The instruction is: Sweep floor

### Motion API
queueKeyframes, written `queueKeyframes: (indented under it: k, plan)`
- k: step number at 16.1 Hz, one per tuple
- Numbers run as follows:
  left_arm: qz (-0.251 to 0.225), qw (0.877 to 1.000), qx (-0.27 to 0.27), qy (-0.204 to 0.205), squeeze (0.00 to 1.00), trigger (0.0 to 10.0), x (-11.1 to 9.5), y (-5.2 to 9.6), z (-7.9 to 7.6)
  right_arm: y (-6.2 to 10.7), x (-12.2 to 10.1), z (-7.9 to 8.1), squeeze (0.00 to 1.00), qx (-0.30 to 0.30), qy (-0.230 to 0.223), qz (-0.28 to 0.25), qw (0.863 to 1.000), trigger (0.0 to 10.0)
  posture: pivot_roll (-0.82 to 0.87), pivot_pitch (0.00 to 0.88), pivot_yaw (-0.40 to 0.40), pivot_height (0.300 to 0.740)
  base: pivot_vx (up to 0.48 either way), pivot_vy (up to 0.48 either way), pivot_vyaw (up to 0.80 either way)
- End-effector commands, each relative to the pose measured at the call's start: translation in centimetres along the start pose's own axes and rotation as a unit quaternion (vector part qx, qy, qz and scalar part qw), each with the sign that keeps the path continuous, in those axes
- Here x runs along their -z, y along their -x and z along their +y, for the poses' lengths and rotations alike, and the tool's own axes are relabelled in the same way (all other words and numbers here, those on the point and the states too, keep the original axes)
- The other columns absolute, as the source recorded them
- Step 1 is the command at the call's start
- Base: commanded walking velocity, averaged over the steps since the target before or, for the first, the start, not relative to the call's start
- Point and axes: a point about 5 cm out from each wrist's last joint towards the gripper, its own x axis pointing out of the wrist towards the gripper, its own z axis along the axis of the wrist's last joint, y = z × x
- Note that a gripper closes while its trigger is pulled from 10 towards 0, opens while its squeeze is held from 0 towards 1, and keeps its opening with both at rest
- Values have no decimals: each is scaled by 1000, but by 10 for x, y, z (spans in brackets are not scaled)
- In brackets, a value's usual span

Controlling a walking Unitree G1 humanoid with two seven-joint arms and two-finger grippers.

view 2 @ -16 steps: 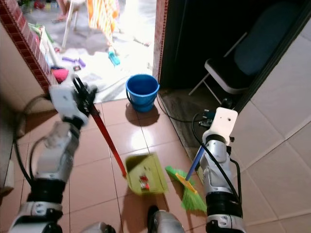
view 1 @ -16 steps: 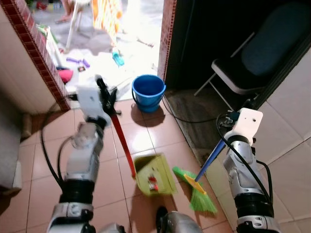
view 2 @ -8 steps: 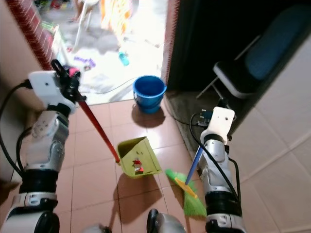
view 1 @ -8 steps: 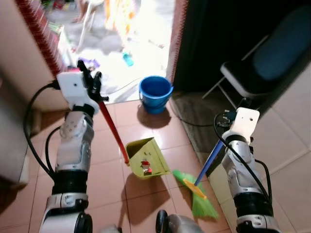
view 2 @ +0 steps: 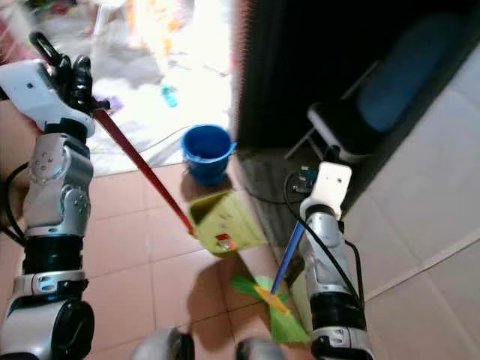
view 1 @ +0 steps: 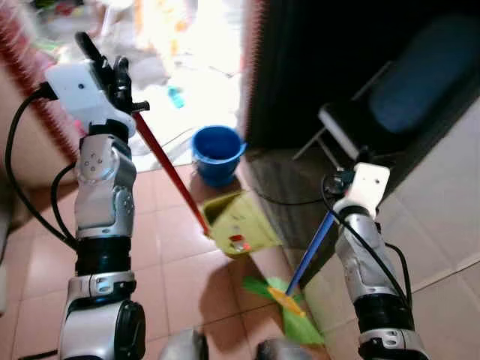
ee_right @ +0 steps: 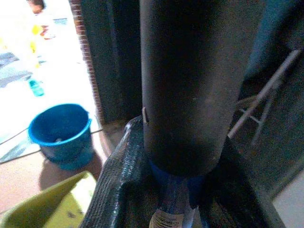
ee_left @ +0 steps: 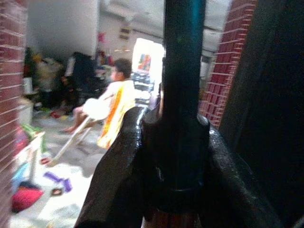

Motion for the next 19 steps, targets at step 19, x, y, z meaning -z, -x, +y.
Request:
queueKeyframes:
  k: [19]
  plan:
    - [-67, 998, -3, 8, 0, 10000, -42, -25, -13, 0, -1, -2, 0, -22, 11, -11, 1000, 10000, -104, 54, -29, 740, 206, 367, 0]
